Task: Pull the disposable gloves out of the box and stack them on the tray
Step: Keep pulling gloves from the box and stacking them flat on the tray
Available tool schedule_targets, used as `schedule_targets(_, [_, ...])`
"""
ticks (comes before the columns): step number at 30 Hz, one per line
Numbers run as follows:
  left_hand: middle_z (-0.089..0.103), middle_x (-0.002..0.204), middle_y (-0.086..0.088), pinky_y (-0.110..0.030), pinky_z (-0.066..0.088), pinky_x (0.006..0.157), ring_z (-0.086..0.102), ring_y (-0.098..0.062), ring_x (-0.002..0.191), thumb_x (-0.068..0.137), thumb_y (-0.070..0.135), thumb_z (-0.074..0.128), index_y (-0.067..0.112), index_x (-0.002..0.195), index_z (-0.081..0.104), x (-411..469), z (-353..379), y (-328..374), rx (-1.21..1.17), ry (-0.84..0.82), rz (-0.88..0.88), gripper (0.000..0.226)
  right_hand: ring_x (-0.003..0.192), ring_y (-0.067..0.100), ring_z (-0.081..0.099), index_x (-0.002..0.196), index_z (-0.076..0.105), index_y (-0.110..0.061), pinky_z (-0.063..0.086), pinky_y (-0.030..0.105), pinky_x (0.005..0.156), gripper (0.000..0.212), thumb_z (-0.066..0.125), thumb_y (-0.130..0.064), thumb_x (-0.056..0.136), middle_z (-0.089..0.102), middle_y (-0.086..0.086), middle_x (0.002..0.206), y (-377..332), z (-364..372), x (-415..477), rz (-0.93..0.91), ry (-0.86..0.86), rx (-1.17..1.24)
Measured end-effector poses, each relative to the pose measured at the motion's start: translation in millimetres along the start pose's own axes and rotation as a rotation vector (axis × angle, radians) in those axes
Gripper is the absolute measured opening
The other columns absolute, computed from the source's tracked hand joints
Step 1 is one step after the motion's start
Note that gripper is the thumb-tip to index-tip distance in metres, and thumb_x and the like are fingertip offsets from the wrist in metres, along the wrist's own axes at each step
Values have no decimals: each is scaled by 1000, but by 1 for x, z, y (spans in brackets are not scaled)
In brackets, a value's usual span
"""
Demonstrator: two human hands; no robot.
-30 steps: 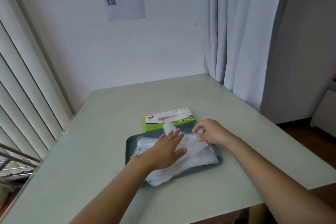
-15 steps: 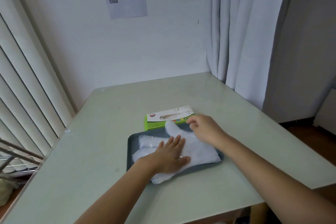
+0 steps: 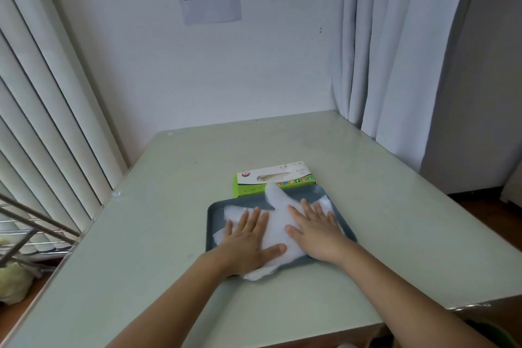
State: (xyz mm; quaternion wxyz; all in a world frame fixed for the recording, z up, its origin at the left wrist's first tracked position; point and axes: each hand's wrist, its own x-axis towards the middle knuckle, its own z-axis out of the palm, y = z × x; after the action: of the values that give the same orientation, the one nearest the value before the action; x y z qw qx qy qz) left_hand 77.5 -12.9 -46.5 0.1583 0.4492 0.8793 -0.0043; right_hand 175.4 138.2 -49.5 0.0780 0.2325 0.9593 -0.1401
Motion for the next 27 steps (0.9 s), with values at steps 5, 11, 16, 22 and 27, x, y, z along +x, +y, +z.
schedule_targets(5, [-21,160,-3,-47,0,120,-16,-25,148,90,70,33,21,152,-15,-10,-9,-21,-13,-94,-72,93,146,32,-13,153,-4,-29,-5,45,117,61,18,-53,100,-15,8,160,-2,-4,-1,2,-21,-44])
schedule_targets(11, [54,134,-4,-30,40,96,52,-22,118,96,45,49,19,131,55,-4,-64,-33,-131,80,-73,44,147,31,9,152,16,-25,18,42,116,68,36,-56,95,-3,9,161,-3,-41,10,4,-94,1])
schedule_targets(16, [55,135,3,-20,32,86,51,-15,118,94,43,54,24,127,59,30,-80,-55,-445,392,-153,38,126,22,45,138,44,-20,36,28,100,51,54,-41,92,37,4,144,-5,-86,41,-125,245,173])
schedule_targets(22, [49,143,4,-17,28,92,45,-15,129,93,39,59,26,134,53,78,-79,-63,-574,367,-111,44,133,20,33,114,68,-23,28,24,101,36,48,-2,93,42,4,140,-5,-99,101,-299,219,78])
schedule_targets(27, [42,145,8,-9,25,87,40,-4,120,87,33,69,26,140,46,99,-68,-71,-640,283,-27,58,147,19,-2,115,70,-31,17,37,117,28,49,-36,98,19,-3,158,-11,-85,132,-408,89,-46])
